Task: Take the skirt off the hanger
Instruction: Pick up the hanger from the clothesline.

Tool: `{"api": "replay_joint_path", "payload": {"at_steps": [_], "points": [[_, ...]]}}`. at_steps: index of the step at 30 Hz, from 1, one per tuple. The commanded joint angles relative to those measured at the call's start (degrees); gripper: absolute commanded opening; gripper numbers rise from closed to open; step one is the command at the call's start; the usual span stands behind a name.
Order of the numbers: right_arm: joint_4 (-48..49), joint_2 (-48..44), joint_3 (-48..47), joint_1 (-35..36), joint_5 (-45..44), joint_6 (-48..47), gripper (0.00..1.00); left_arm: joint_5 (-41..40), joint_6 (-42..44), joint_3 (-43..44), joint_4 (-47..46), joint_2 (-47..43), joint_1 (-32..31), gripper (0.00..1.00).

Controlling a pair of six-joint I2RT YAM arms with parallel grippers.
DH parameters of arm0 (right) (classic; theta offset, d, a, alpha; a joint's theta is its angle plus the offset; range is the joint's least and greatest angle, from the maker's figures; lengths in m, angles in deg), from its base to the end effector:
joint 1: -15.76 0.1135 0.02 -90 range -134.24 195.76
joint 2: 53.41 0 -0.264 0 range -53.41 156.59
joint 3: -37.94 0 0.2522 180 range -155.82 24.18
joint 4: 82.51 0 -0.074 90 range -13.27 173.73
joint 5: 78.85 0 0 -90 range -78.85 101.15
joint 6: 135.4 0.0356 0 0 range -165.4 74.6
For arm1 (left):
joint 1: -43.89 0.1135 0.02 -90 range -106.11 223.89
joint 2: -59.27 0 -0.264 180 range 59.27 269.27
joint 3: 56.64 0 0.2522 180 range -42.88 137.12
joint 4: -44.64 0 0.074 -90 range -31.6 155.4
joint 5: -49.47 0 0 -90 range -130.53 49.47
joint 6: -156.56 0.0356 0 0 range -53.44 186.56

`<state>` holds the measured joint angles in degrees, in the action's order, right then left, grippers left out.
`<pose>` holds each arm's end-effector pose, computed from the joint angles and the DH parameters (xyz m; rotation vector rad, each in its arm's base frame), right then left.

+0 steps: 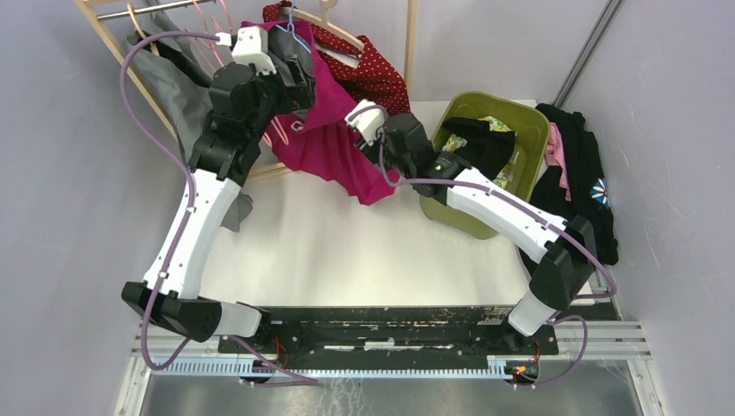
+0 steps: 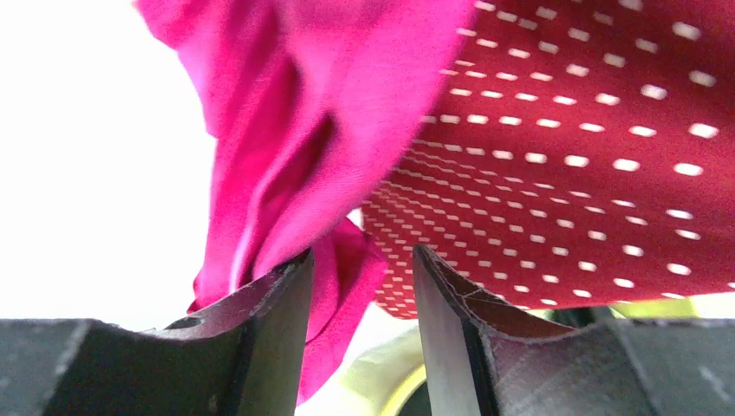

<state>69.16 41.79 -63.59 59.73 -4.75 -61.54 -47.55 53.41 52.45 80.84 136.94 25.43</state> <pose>0.2910 0.2672 0.3637 -0.8097 1.7626 0.0515 0.2744 -0.0870 0.4938 -0.0167 1.6632 -0.3180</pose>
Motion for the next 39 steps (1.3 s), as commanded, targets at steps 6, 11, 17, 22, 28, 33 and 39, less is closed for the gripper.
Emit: {"api": "replay_joint_path", "payload": {"at_steps": [6,11,17,22,28,33,39], "points": [[-1.05,-5.12,1.24,8.04,15.52,6.5,0.52,3.77,-5.68,5.78,-4.89,5.3,0.01,0.99],[-0.78,-4.2,0.76,8.14,16.0,6.4,0.52,3.12,-6.22,9.28,-4.77,6.65,-0.08,0.99],[-1.43,-4.32,0.87,10.12,17.46,6.75,0.52,0.32,-6.68,9.09,-4.65,9.41,-0.09,0.99],[-2.28,-4.55,0.75,11.74,18.25,6.83,0.52,-0.63,-8.21,8.51,-4.91,13.18,-0.09,0.99],[-3.1,-5.37,0.49,13.09,20.14,6.47,0.52,-3.45,-7.4,11.44,-5.21,16.74,-0.67,0.99],[-4.29,-6.5,0.88,13.31,19.82,6.0,0.52,-10.76,-3.84,14.42,-1.32,18.31,-0.79,0.99],[-5.53,-7.57,1.81,13.3,18.42,4.87,0.52,-16.96,-1.54,16.82,1.9,20.6,-0.7,0.42]]}}
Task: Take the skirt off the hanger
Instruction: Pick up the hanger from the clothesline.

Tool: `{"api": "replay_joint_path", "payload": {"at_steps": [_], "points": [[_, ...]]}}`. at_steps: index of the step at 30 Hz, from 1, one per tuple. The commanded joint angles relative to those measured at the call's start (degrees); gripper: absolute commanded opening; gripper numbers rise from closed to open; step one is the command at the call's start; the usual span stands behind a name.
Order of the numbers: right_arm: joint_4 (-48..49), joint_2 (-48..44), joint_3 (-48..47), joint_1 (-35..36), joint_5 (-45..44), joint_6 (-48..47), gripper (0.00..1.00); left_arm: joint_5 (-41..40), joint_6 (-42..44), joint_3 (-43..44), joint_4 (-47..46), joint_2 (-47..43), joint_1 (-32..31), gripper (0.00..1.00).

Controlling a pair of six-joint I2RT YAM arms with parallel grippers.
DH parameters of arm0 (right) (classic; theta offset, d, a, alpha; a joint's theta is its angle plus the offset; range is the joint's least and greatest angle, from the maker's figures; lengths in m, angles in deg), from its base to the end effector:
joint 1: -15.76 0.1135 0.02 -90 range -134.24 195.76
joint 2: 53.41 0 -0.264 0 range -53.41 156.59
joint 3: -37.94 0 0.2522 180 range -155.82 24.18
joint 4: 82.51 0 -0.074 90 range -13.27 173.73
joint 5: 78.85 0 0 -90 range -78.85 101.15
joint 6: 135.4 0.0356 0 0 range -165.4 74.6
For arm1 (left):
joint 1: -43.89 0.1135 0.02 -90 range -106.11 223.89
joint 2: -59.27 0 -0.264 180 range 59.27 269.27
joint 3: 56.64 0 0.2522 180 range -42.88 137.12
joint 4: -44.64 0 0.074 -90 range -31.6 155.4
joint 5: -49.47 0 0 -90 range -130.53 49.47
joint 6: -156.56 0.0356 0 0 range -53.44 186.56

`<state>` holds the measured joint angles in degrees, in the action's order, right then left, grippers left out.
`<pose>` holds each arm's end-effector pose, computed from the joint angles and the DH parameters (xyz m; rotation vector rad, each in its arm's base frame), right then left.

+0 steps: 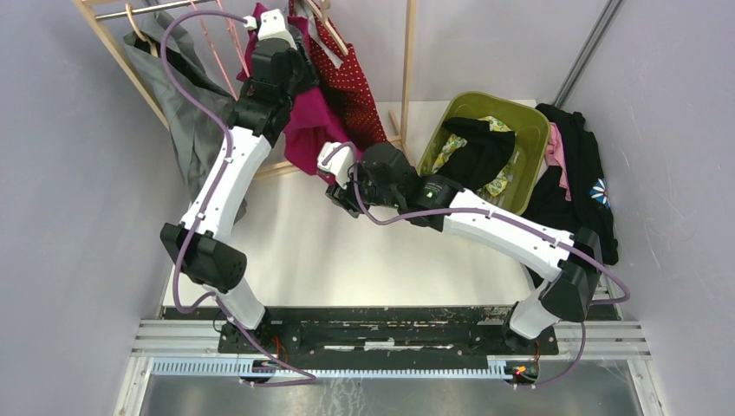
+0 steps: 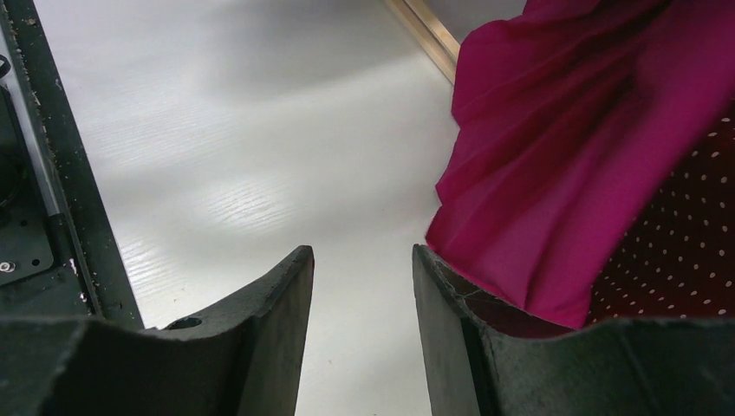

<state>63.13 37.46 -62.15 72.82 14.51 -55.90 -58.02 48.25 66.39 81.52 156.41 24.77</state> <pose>0.2006 0.3134 0.3713 -1.1750 1.6876 0.5717 0.3679 -0.1162 0.4650 -0.2089 1.7457 -0.2073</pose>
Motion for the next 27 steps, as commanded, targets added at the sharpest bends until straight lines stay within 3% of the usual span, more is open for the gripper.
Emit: {"api": "replay_joint_path", "payload": {"at_steps": [1,2,3,19,27], "points": [[0.37,-3.43,0.42,0.2,-1.01,-0.89,0.52,-7.06,3.63,2.74,1.09,1.38,-0.02,0.21],[0.24,-3.61,0.45,0.24,-1.13,-1.04,0.52,-7.43,3.86,2.68,0.91,1.84,-0.04,0.07],[0.03,-3.81,0.49,0.2,-1.27,-1.2,0.52,-7.46,4.1,2.74,0.84,2.29,-0.05,0.03],[-1.16,-5.44,2.74,-0.45,-5.6,-3.09,0.52,-1.76,13.2,-0.52,-9.22,3.07,1.32,0.03],[-0.33,-5.71,5.14,-1.47,-11.22,-3.65,0.52,-6.21,16.23,-11.75,-32.01,1.58,1.46,0.03]]}}
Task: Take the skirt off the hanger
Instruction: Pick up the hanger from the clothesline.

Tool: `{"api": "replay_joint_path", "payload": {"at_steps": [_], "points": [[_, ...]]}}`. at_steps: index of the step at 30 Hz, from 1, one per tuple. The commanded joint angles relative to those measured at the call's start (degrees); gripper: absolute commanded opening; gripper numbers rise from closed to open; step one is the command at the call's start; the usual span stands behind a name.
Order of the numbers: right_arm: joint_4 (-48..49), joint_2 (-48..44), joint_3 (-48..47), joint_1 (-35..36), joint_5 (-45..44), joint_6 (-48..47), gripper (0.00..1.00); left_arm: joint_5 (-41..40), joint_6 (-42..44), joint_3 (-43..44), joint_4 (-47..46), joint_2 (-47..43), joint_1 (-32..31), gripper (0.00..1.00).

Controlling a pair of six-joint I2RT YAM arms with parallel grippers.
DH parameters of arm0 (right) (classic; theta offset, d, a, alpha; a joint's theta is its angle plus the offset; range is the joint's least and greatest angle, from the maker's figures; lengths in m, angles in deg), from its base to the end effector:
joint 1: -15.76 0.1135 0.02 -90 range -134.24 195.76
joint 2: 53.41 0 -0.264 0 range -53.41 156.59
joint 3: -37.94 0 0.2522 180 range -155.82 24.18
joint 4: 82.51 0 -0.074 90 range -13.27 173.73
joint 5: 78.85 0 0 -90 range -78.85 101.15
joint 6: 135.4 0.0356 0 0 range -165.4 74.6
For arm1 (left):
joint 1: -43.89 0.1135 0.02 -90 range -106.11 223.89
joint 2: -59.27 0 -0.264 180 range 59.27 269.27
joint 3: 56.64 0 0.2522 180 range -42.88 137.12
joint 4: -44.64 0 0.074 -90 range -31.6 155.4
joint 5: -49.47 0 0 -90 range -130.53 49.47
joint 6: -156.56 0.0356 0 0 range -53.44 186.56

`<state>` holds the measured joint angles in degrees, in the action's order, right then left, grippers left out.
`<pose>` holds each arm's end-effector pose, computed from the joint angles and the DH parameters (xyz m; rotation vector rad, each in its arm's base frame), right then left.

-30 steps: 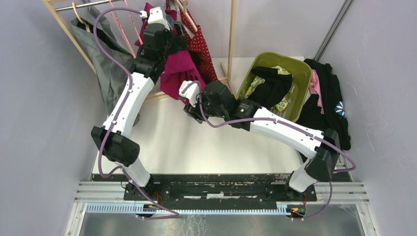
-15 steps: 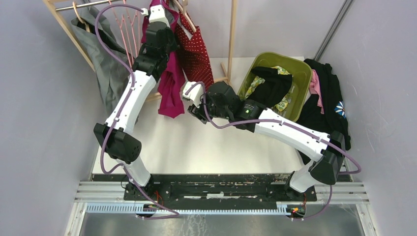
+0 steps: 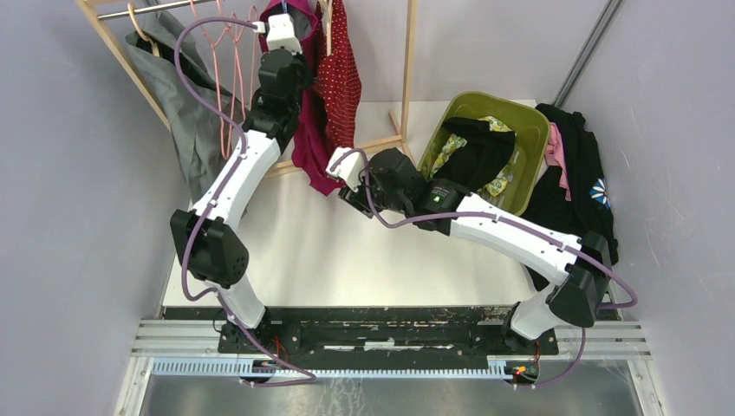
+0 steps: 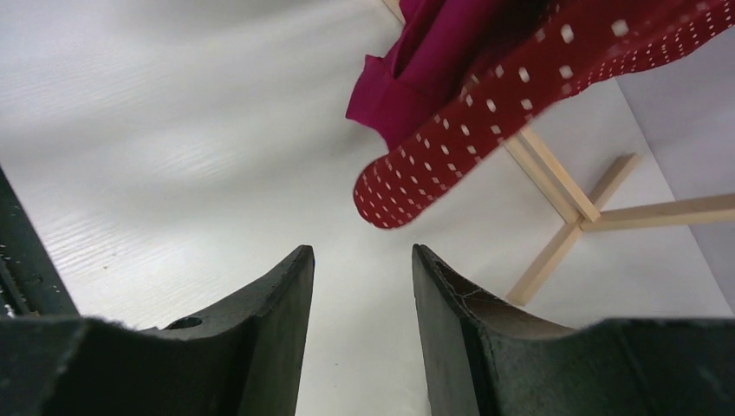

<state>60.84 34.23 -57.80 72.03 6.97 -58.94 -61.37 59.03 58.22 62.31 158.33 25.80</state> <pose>0.1993 0.2938 0.3605 -1.1585 1.7395 0.3814 0.3951 -0.1157 0.4394 -0.1344 1.5959 -0.0556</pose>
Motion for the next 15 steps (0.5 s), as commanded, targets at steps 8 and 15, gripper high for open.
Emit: {"api": "replay_joint_path", "payload": {"at_steps": [8,15], "points": [[2.19,-1.72,1.44,-1.43,-5.17,-0.61,0.53,-5.15,7.43,-2.95,-23.49,-1.26,0.41,0.03],[3.43,-0.33,2.47,-2.08,-5.55,-0.7,0.53,-5.01,9.31,-5.71,-28.38,-6.6,0.39,0.03]]}}
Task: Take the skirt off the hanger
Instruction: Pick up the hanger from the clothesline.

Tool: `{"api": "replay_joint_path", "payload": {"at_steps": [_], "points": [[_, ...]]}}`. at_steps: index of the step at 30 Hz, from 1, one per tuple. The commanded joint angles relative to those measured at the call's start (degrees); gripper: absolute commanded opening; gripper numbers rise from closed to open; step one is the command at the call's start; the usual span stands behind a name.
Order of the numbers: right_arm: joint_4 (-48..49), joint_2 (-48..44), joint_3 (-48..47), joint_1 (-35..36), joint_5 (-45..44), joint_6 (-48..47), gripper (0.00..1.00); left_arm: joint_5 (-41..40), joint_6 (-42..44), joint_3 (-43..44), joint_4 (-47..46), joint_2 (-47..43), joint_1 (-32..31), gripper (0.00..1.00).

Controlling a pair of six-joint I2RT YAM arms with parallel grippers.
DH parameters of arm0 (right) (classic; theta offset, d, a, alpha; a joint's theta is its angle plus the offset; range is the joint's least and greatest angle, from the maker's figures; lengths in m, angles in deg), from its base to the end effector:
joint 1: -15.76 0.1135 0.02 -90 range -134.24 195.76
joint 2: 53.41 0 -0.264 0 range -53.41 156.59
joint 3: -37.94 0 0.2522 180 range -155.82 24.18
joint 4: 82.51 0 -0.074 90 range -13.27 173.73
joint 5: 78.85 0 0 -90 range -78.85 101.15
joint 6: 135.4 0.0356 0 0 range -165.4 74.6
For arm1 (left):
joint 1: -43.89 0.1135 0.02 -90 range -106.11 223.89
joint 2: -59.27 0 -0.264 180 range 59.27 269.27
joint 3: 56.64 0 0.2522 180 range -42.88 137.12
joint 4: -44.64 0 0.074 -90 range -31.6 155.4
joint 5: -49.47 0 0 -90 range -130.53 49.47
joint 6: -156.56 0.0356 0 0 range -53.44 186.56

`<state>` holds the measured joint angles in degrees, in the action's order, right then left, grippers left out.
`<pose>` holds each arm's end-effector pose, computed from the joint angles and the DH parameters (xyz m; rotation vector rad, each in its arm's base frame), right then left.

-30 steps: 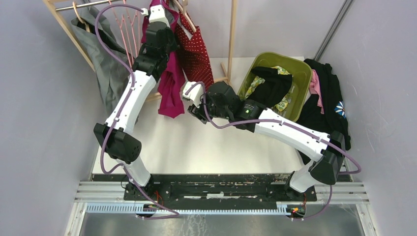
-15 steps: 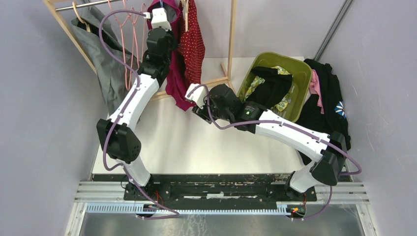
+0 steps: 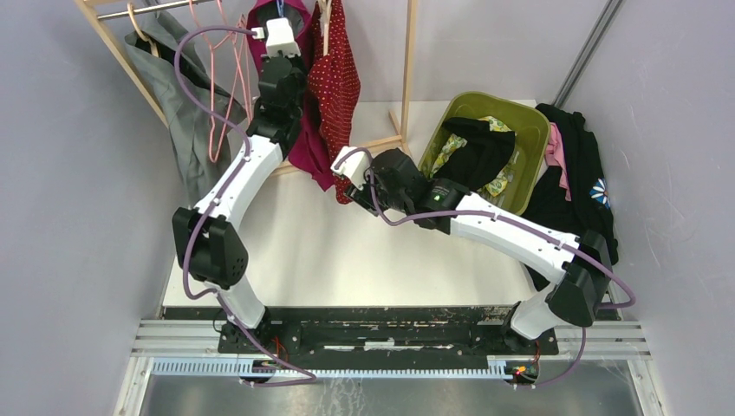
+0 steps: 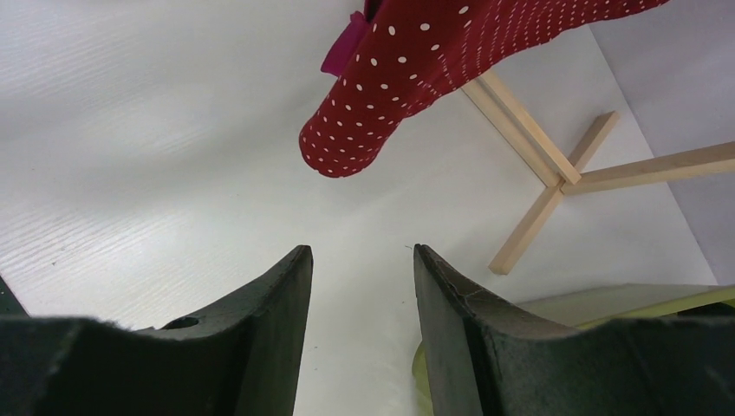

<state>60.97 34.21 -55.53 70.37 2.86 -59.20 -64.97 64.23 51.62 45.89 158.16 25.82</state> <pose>0.2091 0.2855 0.3473 -1.1142 1.7941 0.2757 0.3991 -0.1147 0.4304 -0.1544 1.4336 0.0126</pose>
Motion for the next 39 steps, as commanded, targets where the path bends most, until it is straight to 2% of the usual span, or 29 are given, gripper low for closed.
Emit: {"api": "replay_joint_path", "payload": {"at_steps": [1,13,21,25,31,34,39], "points": [[3.52,-0.04,0.37,-0.53,-1.58,-0.44,0.53,-1.01,4.15,1.22,-11.91,-7.04,0.35,0.03],[4.88,0.6,2.53,-1.52,-2.6,0.51,0.53,-0.16,4.78,-3.36,-15.18,-13.84,0.31,0.03],[5.02,0.75,3.51,-1.61,-3.11,0.1,0.53,0.99,2.15,-12.02,-13.28,-18.49,0.27,0.03],[4.97,0.92,3.19,-1.72,-4.16,-0.53,0.53,3.12,0.78,-14.43,-9.56,-19.63,0.31,0.03],[3.4,-0.34,1.39,-2.55,-6.91,-1.96,0.53,12.04,-0.08,-13.01,1.65,-19.42,0.32,0.03],[1.15,-1.66,-1.11,-2.68,-5.82,-2.5,0.53,16.06,0.16,-12.29,9.92,-20.24,0.37,0.03],[-2.72,-4.69,-4.86,-2.67,-2.7,-4.16,0.54,19.12,0.58,-15.15,17.73,-25.37,0.41,0.03]]}}
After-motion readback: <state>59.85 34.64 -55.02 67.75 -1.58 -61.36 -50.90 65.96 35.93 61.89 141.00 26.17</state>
